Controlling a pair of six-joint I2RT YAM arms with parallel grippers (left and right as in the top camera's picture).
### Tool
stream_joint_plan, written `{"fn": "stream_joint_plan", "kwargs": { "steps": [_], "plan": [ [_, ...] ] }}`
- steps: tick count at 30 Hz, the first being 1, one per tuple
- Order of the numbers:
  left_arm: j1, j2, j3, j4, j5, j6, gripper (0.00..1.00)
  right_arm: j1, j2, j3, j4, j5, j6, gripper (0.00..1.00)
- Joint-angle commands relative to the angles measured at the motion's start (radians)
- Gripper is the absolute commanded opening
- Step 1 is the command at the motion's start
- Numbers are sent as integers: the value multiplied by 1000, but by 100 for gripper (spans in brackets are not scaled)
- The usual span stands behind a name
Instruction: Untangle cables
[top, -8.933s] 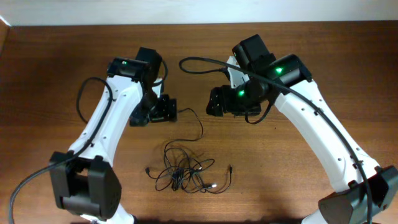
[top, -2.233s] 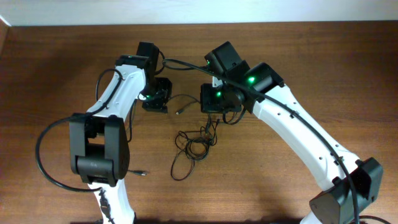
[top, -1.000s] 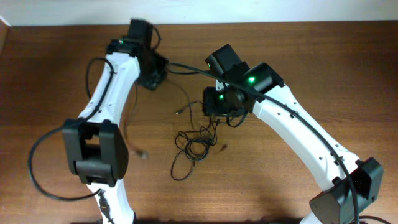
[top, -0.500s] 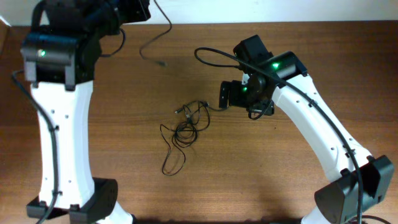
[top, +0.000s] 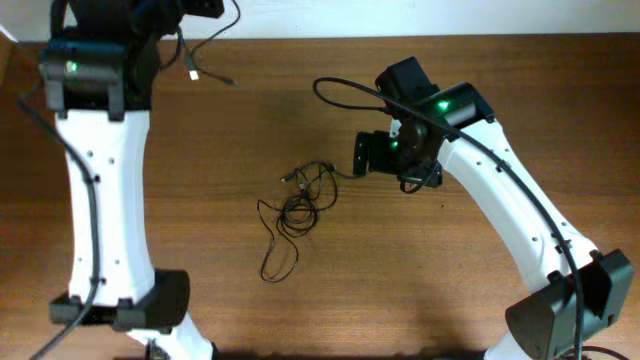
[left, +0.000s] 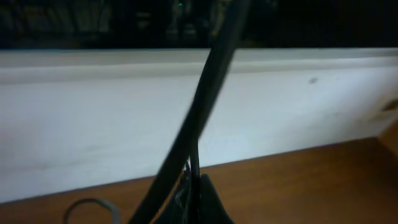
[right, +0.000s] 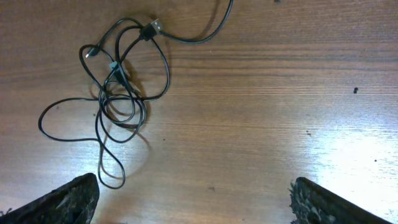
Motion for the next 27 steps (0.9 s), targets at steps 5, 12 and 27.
{"fn": "stream_joint_plan", "kwargs": {
  "steps": [5,12,27],
  "plan": [
    [126,190,-6,148,-13,-175,0,1,5,0,-7,13,-10,99],
    [266,324,-6,400,-14,-439,0,1,5,0,-5,13,-10,99],
    [634,711,-6,567,-10,-436,99,1,5,0,-48,13,-9,99]
  ]
}}
